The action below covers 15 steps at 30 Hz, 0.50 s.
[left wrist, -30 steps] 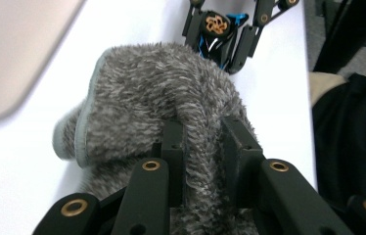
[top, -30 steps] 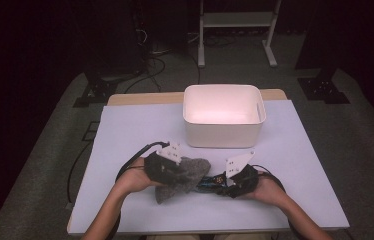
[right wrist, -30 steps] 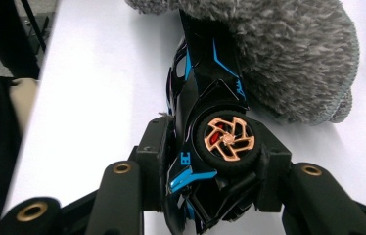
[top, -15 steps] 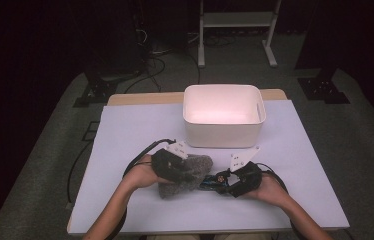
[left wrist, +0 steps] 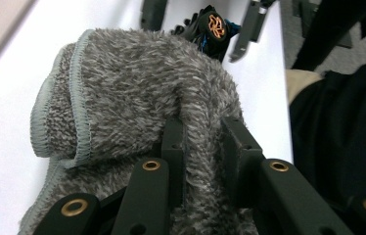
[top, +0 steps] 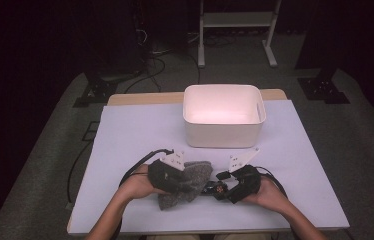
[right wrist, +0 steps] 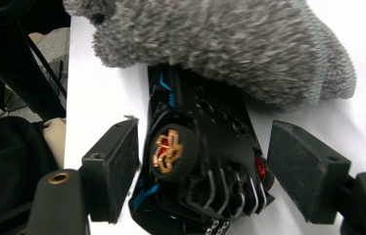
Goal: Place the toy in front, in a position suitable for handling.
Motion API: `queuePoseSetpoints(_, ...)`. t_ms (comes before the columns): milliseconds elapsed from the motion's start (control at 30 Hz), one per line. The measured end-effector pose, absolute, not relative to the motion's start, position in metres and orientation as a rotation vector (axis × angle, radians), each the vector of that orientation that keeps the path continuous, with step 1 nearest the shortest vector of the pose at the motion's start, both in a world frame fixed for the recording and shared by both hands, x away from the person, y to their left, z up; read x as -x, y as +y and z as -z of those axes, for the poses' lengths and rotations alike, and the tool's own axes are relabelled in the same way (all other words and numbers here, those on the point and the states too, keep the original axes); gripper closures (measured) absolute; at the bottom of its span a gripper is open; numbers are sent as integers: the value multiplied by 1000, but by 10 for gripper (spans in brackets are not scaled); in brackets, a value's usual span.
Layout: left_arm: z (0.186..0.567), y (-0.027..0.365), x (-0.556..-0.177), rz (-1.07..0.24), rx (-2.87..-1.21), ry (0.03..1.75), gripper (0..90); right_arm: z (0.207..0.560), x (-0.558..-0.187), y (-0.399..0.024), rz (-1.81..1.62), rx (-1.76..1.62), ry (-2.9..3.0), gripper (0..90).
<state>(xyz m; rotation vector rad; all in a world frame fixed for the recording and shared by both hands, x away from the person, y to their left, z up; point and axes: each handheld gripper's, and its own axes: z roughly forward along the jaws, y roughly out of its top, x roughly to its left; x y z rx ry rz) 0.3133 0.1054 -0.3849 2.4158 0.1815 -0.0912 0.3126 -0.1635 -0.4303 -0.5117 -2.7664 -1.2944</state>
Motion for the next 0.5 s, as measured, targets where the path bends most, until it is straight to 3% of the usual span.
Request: queuePoseSetpoints(500,403,104,-294,171,-2453,144,740,442,-295,-162,1238,498,-2830,190)
